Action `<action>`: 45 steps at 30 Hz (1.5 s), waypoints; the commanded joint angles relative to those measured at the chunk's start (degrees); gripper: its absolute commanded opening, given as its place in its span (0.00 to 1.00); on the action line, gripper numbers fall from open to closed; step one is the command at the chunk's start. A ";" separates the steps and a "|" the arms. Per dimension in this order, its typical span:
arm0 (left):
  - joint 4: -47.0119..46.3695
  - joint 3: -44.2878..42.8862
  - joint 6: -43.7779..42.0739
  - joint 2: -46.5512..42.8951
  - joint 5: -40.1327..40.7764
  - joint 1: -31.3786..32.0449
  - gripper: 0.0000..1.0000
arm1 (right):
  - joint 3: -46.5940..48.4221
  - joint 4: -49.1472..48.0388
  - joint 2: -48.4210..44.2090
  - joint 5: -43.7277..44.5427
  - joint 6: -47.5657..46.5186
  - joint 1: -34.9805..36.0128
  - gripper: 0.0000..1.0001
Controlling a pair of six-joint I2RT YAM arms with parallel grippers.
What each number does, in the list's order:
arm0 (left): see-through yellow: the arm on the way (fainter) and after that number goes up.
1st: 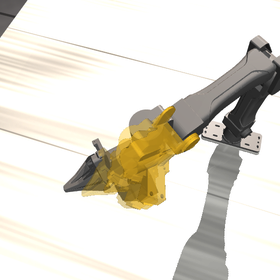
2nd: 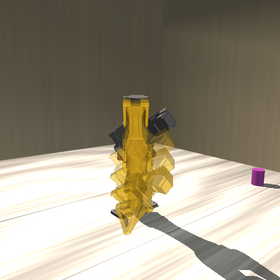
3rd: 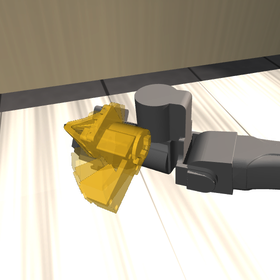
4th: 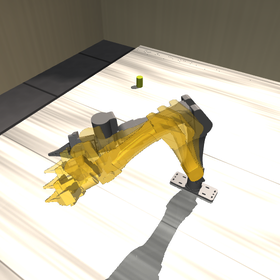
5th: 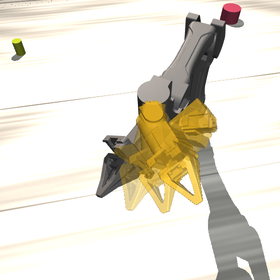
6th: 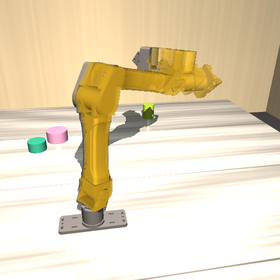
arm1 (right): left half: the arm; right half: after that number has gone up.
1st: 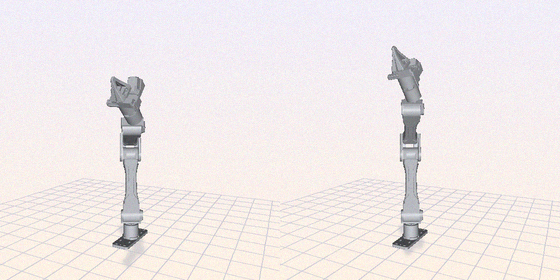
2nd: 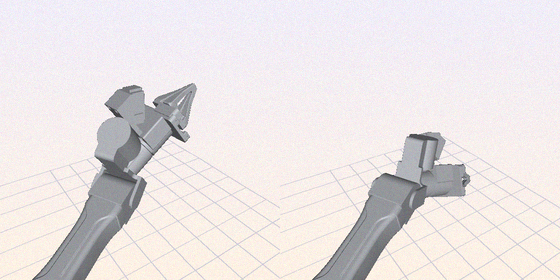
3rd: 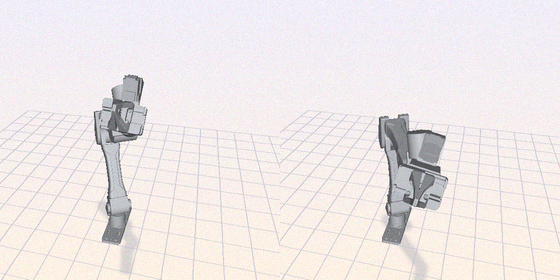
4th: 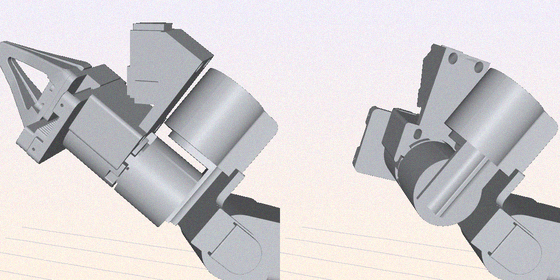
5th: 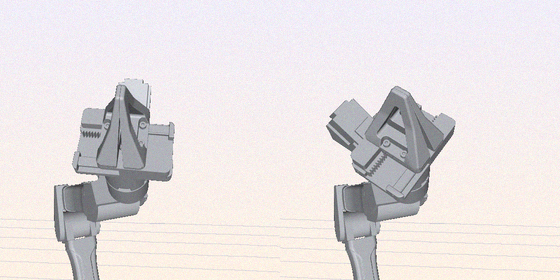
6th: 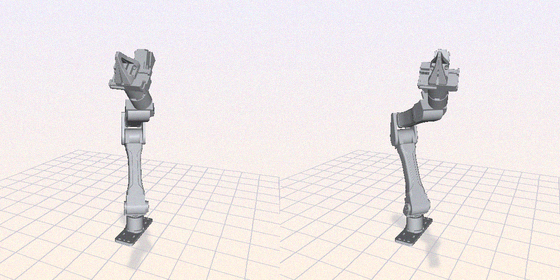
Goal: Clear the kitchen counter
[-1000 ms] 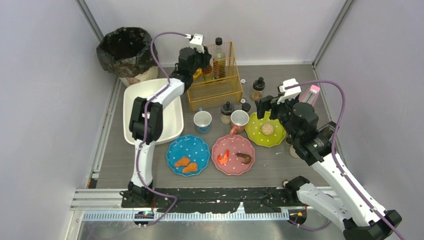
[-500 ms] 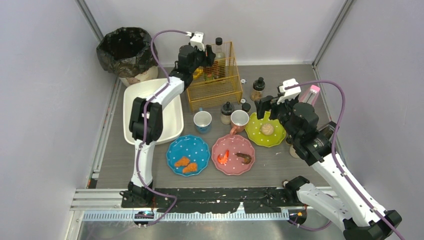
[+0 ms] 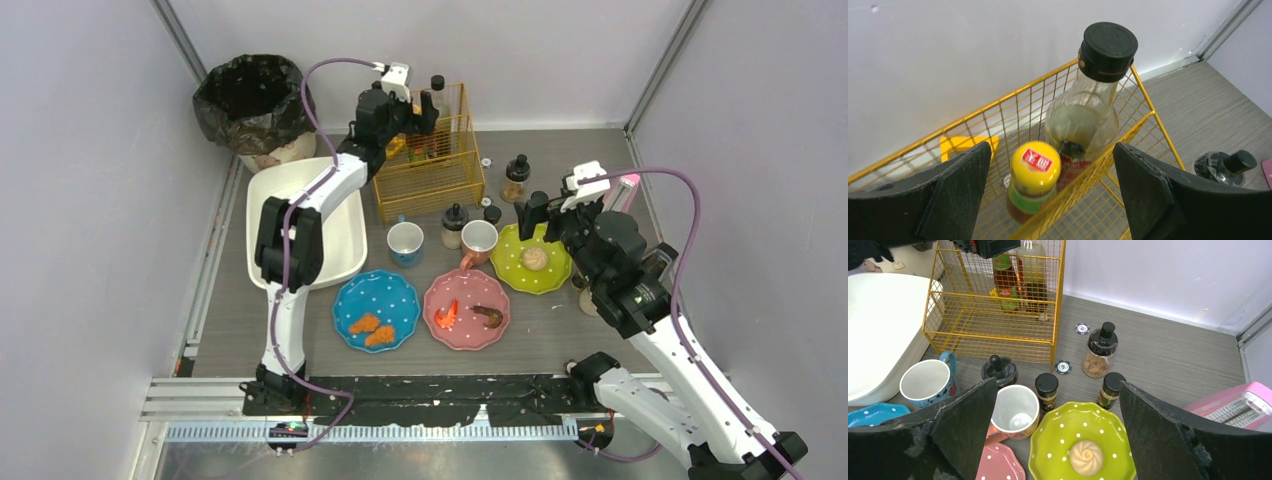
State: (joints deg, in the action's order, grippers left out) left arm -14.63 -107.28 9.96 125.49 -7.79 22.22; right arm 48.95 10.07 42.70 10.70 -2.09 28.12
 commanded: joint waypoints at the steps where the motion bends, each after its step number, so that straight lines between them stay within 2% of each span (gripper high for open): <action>1: 0.21 3.99 -1.61 -11.27 3.47 0.02 0.99 | 2.56 1.21 -1.79 2.13 -1.27 -0.17 0.96; 8: 2.17 17.59 -2.98 -29.34 6.58 0.02 1.00 | 5.69 9.14 -2.57 9.17 1.14 -0.16 0.95; 15: 16.79 29.23 -3.56 -45.82 9.01 0.02 0.99 | 9.79 22.04 -3.21 22.68 6.29 -0.42 0.95; 19: 19.76 40.31 -2.51 -54.87 8.06 0.10 1.00 | 11.07 29.13 -2.94 29.94 10.47 -1.21 0.99; 21: 21.52 46.06 -1.16 -59.31 8.05 0.50 1.00 | 12.60 32.44 -2.11 31.62 13.17 -2.79 0.94; 24: 23.34 53.31 -2.53 -67.86 9.05 2.65 0.99 | 13.94 35.93 0.15 29.86 15.84 -8.23 0.90; 28: 28.46 59.41 -3.14 -78.12 10.34 4.60 1.00 | 13.79 36.43 4.02 19.87 16.71 -18.45 0.87; 34: 33.62 66.47 -2.61 -91.40 9.58 6.08 0.99 | 9.32 31.41 7.51 16.28 18.66 -25.29 0.78; 40: 36.60 70.80 -3.19 -98.84 9.79 8.15 1.00 | 1.49 23.52 7.32 12.51 16.41 -31.80 0.69; 45: 37.99 71.20 -3.14 -100.55 9.09 9.23 1.00 | -1.58 18.58 7.77 6.64 14.16 -35.73 0.68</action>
State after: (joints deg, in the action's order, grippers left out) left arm 22.37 -36.14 7.09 26.13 1.50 30.74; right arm 48.29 36.45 50.89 22.35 14.06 -5.67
